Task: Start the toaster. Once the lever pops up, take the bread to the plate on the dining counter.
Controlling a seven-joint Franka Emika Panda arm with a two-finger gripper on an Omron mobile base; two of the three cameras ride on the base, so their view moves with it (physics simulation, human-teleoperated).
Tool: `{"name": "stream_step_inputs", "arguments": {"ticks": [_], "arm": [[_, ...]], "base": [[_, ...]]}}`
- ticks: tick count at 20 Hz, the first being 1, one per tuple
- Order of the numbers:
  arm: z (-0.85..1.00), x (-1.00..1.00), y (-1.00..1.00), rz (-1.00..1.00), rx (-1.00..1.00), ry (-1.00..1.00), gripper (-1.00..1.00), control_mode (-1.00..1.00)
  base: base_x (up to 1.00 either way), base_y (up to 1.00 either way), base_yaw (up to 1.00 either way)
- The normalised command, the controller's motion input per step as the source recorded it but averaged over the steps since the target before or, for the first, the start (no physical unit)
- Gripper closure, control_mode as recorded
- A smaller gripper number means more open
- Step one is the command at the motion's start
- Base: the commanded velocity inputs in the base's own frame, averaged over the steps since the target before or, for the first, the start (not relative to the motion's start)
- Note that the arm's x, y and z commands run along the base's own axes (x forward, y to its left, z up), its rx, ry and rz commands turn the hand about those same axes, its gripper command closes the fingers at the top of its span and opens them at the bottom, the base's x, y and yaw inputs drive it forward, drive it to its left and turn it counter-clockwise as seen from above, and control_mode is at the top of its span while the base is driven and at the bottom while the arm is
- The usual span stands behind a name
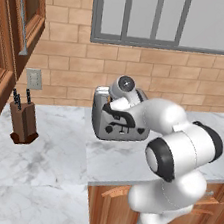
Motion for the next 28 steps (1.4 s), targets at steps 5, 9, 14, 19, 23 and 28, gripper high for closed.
{"name": "stream_step_inputs", "arguments": {"ticks": [5, 9, 14, 19, 23, 28], "arm": [[0.0, 0.08, 0.0, 0.0, 0.0, 0.0, -1.0, -1.0], [-0.01, 0.0, 0.0, 0.0, 0.0, 0.0, -1.0, -1.0], [0.0, 0.0, 0.0, 0.0, 0.0, 0.0, -1.0, -1.0], [0.0, 0.0, 0.0, 0.0, 0.0, 0.0, -1.0, -1.0], [0.0, 0.0, 0.0, 0.0, 0.0, 0.0, -1.0, -1.0], [0.0, 0.0, 0.0, 0.0, 0.0, 0.0, -1.0, -1.0]], "base": [[0.0, 0.0, 0.0], [0.0, 0.0, 0.0], [0.0, 0.0, 0.0], [0.0, 0.0, 0.0], [0.0, 0.0, 0.0], [0.0, 0.0, 0.0]]}}
